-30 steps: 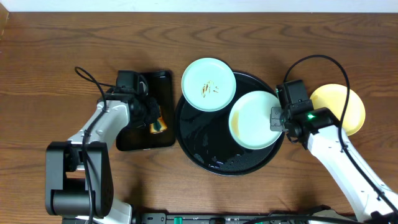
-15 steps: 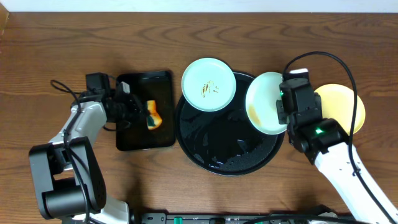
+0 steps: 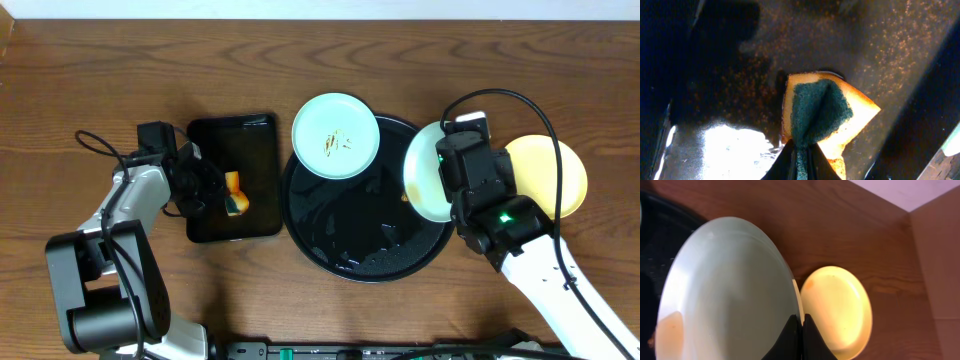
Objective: Clean dirty plates on tray and stack at the side
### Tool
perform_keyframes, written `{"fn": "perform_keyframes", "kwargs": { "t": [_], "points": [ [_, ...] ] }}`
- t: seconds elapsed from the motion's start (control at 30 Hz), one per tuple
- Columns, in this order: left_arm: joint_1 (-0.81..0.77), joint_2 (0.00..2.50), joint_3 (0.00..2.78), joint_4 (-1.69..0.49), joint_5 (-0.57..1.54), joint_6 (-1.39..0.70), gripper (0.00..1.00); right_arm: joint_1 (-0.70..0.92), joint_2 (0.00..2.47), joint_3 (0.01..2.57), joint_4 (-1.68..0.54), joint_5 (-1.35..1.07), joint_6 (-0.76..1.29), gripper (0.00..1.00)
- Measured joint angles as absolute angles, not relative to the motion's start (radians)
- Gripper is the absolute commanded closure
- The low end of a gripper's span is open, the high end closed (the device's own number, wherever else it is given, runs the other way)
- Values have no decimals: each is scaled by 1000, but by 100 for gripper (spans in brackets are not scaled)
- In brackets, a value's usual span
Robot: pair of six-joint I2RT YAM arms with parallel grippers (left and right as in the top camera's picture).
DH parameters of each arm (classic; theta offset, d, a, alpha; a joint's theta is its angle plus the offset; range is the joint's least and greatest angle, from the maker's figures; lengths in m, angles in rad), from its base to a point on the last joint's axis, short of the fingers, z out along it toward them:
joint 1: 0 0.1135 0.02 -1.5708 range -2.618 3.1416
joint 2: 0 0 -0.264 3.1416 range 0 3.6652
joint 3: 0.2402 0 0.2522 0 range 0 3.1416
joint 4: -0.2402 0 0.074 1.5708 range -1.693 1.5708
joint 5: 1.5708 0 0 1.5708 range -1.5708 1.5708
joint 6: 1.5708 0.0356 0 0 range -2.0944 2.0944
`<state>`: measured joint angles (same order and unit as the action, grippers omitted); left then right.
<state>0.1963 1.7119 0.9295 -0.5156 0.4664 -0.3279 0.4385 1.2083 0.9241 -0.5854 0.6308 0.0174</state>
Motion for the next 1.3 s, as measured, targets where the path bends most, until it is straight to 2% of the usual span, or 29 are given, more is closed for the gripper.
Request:
{"fn": "perform_keyframes", "kwargs": {
  "t": [0.23, 0.5, 0.9, 1.17, 1.3],
  "points": [
    [196, 1630, 918, -525, 466, -310, 92, 439, 1208, 924, -576, 676, 15, 99],
    [193, 1591, 898, -515, 358, -308, 92, 439, 1208, 924, -569, 682, 14, 99],
    [155, 1641, 862, -482, 493, -226, 92, 439, 1208, 924, -569, 682, 14, 99],
    [146, 1641, 864, -554, 243, -355, 93, 439, 1208, 924, -575, 682, 20, 99],
    [146, 1641, 863, -530, 279, -317, 92, 438, 1208, 923, -577, 682, 33, 99]
  ]
}}
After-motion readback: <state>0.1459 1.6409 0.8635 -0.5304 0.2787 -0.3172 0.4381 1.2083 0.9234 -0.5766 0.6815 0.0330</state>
